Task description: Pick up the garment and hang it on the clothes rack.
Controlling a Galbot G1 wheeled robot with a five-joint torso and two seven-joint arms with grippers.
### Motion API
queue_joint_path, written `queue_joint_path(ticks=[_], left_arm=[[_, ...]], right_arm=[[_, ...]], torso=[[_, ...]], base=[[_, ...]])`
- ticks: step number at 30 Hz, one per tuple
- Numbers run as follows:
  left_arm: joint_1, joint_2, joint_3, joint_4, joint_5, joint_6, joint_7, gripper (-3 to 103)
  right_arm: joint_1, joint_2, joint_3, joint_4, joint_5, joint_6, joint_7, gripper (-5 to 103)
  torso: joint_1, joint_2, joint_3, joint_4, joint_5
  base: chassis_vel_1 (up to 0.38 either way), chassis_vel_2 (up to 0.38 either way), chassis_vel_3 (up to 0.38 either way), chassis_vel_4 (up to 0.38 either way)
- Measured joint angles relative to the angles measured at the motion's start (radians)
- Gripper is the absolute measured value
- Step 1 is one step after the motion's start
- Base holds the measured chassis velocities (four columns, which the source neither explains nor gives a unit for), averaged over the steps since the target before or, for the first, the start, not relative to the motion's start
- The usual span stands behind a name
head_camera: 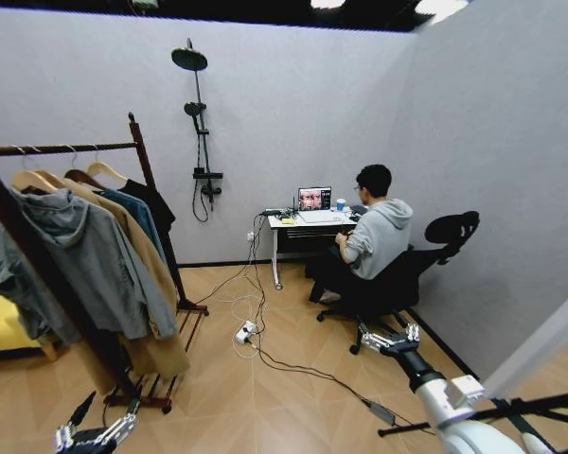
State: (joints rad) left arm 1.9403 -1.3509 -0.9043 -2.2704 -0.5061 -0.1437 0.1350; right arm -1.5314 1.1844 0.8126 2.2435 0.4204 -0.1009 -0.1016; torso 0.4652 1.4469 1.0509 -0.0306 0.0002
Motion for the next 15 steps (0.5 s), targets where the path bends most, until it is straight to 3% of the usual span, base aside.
queue_joint_path(ticks=[15], left_arm=[[0.0, 0.0, 0.0, 0.0, 0.0, 0.0, 0.0, 100]], right_arm=[[0.009, -0.001, -0.013, 0.004, -0.001, -0.008, 0.001, 100]], torso=[[0.0, 0.0, 0.0, 0.0001, -0.0004]], base=[[0.163, -0.1, -0.097, 0.155]])
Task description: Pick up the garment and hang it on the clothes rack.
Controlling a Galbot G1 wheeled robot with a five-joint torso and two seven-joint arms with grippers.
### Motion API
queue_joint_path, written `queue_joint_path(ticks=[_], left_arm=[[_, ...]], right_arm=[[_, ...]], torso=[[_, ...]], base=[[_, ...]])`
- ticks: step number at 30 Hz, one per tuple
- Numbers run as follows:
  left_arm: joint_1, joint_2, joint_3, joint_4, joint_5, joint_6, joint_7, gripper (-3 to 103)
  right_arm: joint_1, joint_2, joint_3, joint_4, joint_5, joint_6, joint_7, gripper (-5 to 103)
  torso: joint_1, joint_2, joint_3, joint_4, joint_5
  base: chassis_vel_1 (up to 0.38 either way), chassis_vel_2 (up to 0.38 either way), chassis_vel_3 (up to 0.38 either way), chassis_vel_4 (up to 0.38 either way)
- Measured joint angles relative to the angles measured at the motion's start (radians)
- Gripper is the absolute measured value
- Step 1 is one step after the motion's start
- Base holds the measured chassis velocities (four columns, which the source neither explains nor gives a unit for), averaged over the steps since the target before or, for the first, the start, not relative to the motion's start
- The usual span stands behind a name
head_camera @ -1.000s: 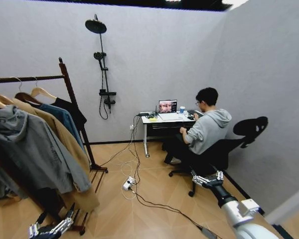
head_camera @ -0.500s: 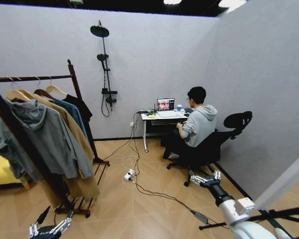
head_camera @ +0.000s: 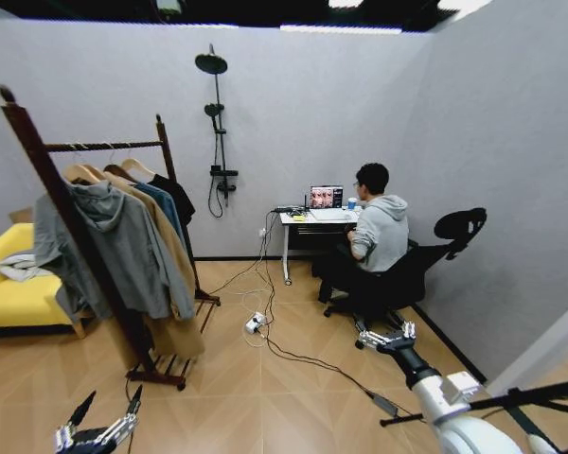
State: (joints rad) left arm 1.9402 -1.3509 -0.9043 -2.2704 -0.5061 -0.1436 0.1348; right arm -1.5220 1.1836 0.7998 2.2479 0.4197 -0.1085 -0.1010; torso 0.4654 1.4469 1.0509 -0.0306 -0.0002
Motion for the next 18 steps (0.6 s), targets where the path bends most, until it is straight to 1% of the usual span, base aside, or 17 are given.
queue_joint_path(ticks=[3, 7, 18], left_arm=[[0.0, 0.0, 0.0, 0.0, 0.0, 0.0, 0.0, 100], [0.0, 0.0, 0.0, 0.0, 0.0, 0.0, 0.0, 100], [0.0, 0.0, 0.0, 0.0, 0.0, 0.0, 0.0, 100]], right_arm=[[-0.008, 0.004, 0.0, 0.003, -0.003, 0.001, 0.0, 100], [-0.02, 0.008, 0.005, 0.01, -0.004, 0.005, 0.0, 100], [-0.037, 0.015, 0.015, 0.024, -0.005, 0.008, 0.0, 100]], torso=[[0.0, 0.0, 0.0, 0.0, 0.0005], [0.0, 0.0, 0.0, 0.0, 0.0], [0.0, 0.0, 0.0, 0.0, 0.0003]], base=[[0.135, -0.155, -0.148, 0.141], [0.137, -0.153, -0.146, 0.15], [0.116, -0.15, -0.149, 0.116]])
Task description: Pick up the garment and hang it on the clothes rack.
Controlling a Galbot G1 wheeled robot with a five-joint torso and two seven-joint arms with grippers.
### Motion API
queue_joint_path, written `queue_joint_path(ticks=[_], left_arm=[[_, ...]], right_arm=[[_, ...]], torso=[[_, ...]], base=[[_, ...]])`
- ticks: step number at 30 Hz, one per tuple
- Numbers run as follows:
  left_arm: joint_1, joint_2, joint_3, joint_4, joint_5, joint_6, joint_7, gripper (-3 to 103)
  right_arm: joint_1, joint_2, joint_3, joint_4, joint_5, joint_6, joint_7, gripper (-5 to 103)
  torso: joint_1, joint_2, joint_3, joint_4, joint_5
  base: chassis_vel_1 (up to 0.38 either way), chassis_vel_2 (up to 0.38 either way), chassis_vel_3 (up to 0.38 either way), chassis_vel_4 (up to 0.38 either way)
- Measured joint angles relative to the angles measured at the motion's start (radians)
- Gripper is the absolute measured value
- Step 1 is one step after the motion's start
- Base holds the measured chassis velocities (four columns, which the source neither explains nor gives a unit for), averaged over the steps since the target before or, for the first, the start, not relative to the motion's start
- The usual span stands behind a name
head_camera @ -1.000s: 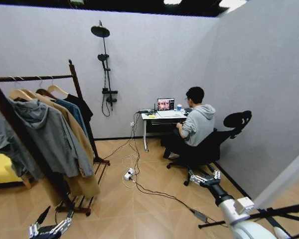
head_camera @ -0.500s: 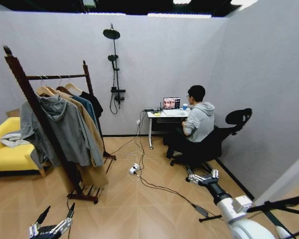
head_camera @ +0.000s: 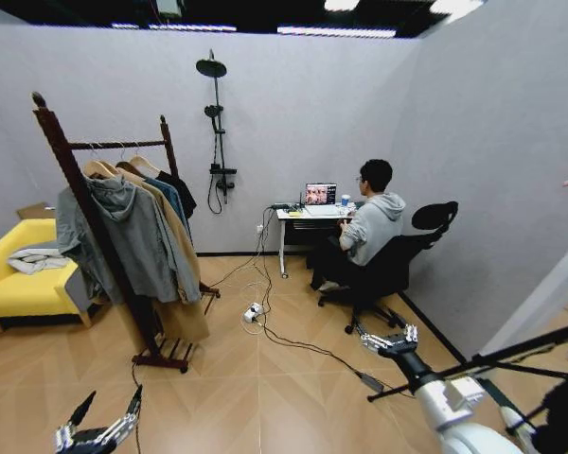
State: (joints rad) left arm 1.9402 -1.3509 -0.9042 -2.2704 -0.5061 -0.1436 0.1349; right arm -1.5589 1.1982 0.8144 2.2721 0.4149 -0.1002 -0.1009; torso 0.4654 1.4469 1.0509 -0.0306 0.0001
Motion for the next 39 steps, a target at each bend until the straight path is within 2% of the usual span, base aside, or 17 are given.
queue_joint_path(ticks=[21, 27, 39], left_arm=[[0.0, 0.0, 0.0, 0.0, 0.0, 0.0, 0.0, 100], [0.0, 0.0, 0.0, 0.0, 0.0, 0.0, 0.0, 100], [0.0, 0.0, 0.0, 0.0, 0.0, 0.0, 0.0, 100]], right_arm=[[-0.001, -0.002, 0.004, -0.011, 0.003, 0.009, -0.001, 100], [0.0, 0.0, 0.009, -0.027, 0.021, 0.033, -0.027, 100], [-0.024, 0.058, 0.095, -0.066, 0.082, 0.02, -0.082, 100]], torso=[[0.0, 0.0, 0.0, 0.0002, -0.0003], [-0.001, 0.0, 0.0, 0.0, -0.0001], [0.0, 0.0, 0.0, -0.0001, -0.0001]], base=[[0.128, -0.128, -0.135, 0.124], [0.087, -0.101, -0.113, 0.079], [0.0, 0.0, 0.0, 0.0]])
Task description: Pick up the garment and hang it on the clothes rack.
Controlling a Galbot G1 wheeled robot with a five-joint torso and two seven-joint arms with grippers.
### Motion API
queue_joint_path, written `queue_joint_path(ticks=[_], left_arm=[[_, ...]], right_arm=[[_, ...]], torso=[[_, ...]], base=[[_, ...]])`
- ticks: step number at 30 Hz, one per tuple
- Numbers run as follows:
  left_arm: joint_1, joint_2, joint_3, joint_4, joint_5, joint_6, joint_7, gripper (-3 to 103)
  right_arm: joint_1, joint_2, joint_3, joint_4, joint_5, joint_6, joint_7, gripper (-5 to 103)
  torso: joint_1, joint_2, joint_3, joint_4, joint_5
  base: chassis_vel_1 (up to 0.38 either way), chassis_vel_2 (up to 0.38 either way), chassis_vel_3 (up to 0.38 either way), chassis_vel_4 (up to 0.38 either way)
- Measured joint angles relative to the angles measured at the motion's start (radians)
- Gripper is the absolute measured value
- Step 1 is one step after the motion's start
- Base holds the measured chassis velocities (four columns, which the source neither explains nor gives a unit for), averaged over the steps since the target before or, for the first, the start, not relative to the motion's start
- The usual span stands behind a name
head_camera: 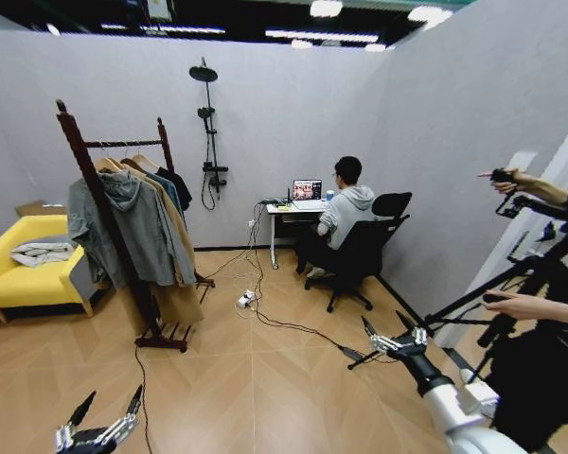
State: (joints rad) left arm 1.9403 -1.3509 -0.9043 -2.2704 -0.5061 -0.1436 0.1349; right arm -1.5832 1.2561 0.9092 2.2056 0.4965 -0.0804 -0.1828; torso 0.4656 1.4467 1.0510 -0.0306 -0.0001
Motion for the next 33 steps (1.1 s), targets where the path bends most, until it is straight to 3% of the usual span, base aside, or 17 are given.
queue_joint_path(ticks=[6, 33], left_arm=[[0.0, 0.0, 0.0, 0.0, 0.0, 0.0, 0.0, 100], [0.0, 0.0, 0.0, 0.0, 0.0, 0.0, 0.0, 100]], right_arm=[[-0.002, 0.027, 0.027, -0.037, 0.002, 0.0, -0.027, 100], [0.0, 0.02, 0.048, -0.036, -0.025, -0.006, -0.018, 100]], torso=[[0.0, 0.0, 0.0, 0.0001, 0.0001], [0.0, 0.0, 0.0, 0.0001, 0.0001]], base=[[0.0, 0.0, 0.0, 0.0], [0.0, 0.0, 0.0, 0.0]])
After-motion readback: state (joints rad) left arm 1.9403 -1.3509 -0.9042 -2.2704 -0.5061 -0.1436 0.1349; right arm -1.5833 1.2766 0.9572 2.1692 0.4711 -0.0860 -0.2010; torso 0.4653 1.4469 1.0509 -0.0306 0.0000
